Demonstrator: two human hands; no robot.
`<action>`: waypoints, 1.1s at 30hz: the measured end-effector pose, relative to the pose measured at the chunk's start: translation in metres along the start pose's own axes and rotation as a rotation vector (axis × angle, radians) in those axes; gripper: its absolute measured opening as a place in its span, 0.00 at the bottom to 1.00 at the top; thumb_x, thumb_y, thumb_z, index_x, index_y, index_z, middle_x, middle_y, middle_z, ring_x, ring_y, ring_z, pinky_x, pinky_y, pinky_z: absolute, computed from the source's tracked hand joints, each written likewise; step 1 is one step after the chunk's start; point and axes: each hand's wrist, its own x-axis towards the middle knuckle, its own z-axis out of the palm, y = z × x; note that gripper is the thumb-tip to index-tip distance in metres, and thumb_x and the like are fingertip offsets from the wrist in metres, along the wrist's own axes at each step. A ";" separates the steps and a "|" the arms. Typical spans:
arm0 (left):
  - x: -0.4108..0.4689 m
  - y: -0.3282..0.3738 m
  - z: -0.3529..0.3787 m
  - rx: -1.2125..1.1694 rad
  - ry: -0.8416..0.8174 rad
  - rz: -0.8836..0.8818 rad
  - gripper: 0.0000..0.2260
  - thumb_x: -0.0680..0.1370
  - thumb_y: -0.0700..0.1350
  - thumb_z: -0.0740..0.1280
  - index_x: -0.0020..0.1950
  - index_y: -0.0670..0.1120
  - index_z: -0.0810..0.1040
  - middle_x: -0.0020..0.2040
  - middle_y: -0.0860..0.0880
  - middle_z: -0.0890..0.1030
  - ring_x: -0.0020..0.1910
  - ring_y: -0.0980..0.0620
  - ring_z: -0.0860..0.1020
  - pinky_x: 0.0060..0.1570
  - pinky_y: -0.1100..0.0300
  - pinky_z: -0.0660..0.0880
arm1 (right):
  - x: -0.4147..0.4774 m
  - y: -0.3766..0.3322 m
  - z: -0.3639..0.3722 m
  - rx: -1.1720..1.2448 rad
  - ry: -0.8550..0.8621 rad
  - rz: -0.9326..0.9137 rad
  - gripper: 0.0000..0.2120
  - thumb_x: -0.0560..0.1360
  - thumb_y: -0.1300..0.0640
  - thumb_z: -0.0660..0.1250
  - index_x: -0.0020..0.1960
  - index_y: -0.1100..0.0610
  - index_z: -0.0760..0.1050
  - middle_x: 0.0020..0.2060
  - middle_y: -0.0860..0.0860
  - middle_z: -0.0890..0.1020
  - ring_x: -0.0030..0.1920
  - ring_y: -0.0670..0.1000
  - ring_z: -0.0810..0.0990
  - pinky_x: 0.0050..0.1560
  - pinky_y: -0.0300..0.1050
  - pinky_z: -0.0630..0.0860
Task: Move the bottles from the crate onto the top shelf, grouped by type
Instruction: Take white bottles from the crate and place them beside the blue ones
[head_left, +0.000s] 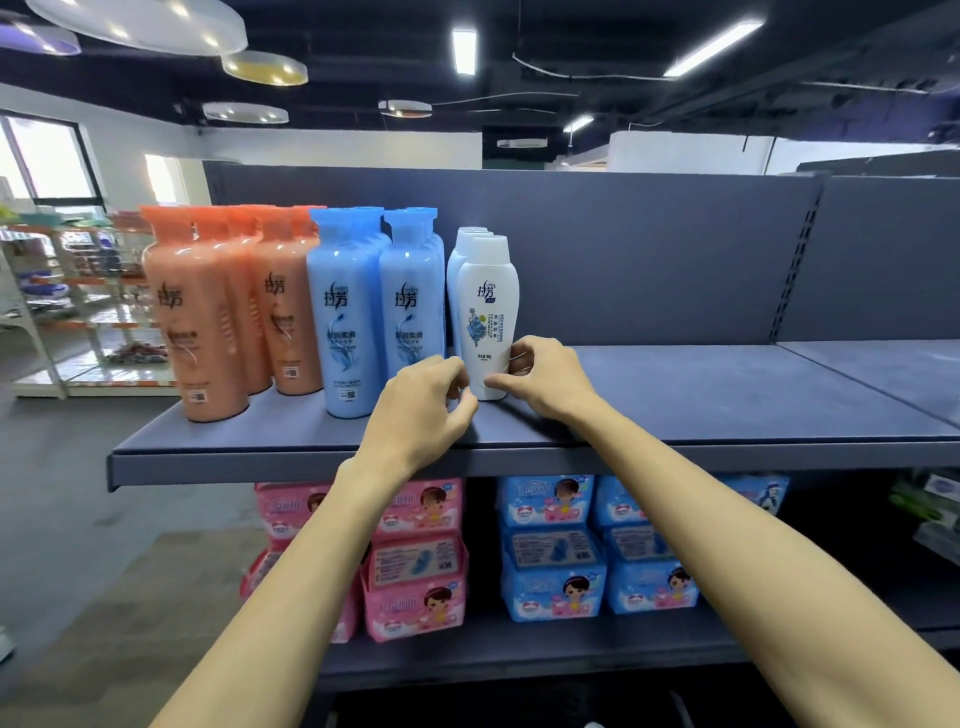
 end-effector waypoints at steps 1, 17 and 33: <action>0.001 0.000 0.001 0.002 0.008 0.014 0.04 0.75 0.45 0.65 0.42 0.46 0.75 0.37 0.51 0.76 0.38 0.49 0.75 0.40 0.51 0.74 | 0.003 0.000 0.002 0.002 0.003 0.000 0.18 0.69 0.52 0.79 0.53 0.60 0.80 0.47 0.53 0.86 0.50 0.52 0.84 0.55 0.49 0.79; 0.005 0.000 0.020 0.068 0.031 0.114 0.05 0.75 0.44 0.65 0.45 0.43 0.76 0.41 0.49 0.74 0.40 0.47 0.74 0.38 0.53 0.72 | 0.016 0.004 0.020 0.021 0.017 -0.020 0.17 0.71 0.55 0.77 0.55 0.61 0.78 0.48 0.53 0.85 0.50 0.51 0.83 0.55 0.46 0.78; -0.006 0.010 0.006 0.036 -0.007 0.090 0.05 0.74 0.43 0.66 0.47 0.43 0.77 0.44 0.48 0.75 0.45 0.47 0.74 0.45 0.50 0.74 | -0.003 -0.003 0.011 -0.149 0.080 -0.013 0.20 0.72 0.48 0.75 0.57 0.60 0.77 0.51 0.55 0.83 0.55 0.56 0.80 0.59 0.54 0.76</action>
